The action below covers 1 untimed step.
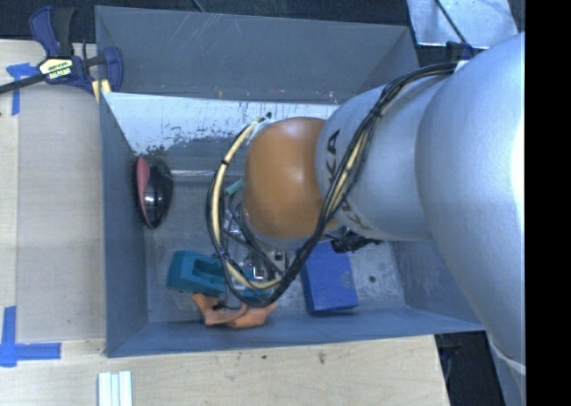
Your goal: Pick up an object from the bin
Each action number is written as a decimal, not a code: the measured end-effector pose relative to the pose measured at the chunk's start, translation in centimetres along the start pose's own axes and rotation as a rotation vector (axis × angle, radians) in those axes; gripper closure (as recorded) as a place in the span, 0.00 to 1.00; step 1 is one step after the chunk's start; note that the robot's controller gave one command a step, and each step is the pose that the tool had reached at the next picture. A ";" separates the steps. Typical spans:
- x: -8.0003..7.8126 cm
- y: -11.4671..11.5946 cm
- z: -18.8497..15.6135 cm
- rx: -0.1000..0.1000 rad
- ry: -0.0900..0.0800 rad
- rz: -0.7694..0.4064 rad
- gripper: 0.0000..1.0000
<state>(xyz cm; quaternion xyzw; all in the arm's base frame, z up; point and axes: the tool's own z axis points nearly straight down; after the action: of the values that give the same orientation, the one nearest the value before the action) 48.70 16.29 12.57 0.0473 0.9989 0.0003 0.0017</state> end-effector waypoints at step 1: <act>-0.1 0.9 5.2 -0.001 0.003 -0.047 1.00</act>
Offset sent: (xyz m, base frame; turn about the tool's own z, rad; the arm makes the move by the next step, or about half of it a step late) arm 0.0000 0.0000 0.0000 0.0000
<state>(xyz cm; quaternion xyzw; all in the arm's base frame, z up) 48.87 17.13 7.42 0.0237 0.9997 0.0006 0.0001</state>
